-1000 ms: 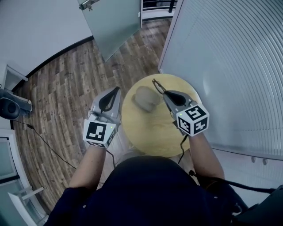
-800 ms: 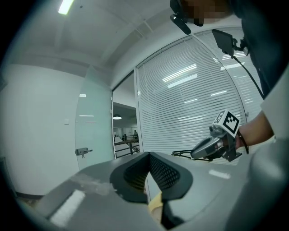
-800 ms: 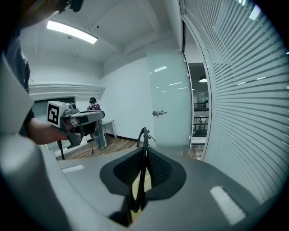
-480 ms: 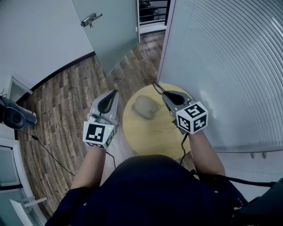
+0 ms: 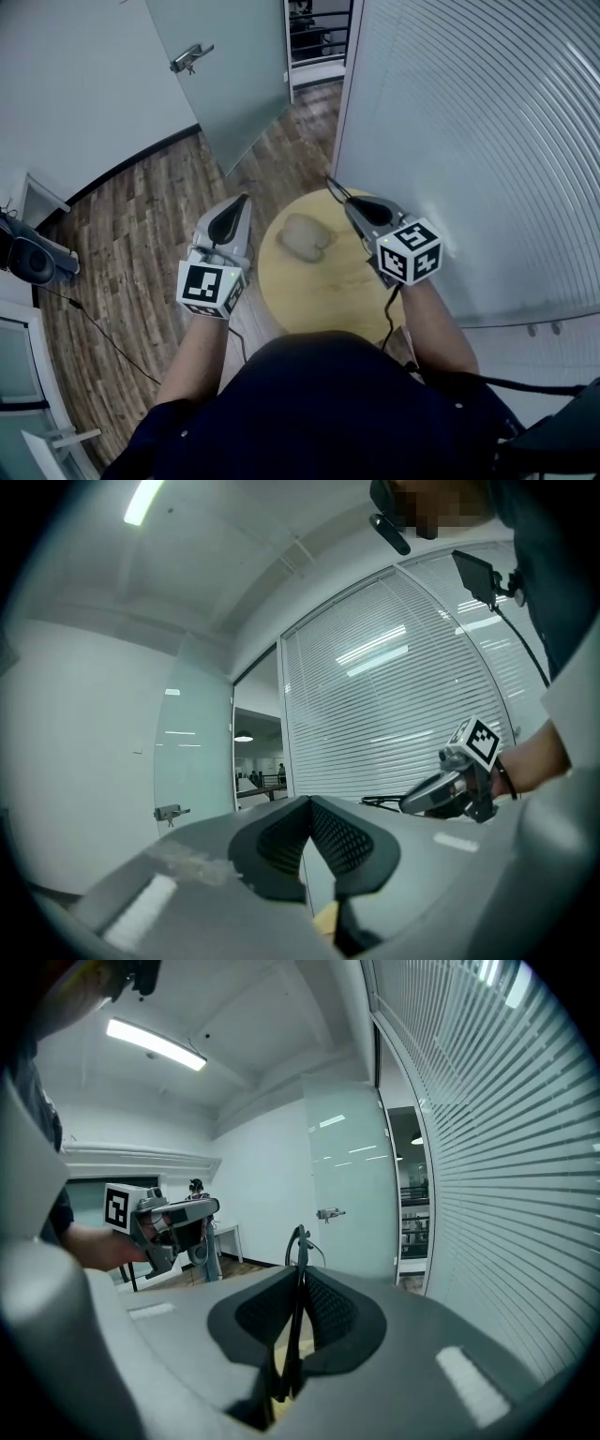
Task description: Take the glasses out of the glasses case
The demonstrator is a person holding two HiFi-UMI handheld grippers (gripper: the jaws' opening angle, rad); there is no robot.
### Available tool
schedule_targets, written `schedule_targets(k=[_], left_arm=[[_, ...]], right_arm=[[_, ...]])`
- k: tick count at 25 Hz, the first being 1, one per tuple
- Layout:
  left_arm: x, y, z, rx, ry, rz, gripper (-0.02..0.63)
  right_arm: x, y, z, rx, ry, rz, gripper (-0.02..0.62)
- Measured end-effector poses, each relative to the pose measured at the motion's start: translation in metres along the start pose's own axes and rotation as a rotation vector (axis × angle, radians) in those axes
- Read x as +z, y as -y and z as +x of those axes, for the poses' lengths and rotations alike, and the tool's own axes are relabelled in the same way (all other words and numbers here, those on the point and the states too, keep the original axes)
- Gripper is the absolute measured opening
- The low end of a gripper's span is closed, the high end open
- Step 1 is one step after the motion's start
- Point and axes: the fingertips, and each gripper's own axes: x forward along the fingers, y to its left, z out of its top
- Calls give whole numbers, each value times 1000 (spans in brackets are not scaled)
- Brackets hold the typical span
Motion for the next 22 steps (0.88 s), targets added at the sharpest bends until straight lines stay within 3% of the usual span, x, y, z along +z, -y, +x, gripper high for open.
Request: schedule_targets(k=[12,22], left_arm=[[-4,4,10,-54,-41,37,6],[25,-3,12,-79,-31,62,6]], right_arm=[[4,0,4,-11,22,30,31],[21,-2,-3,-19,45,59,31]])
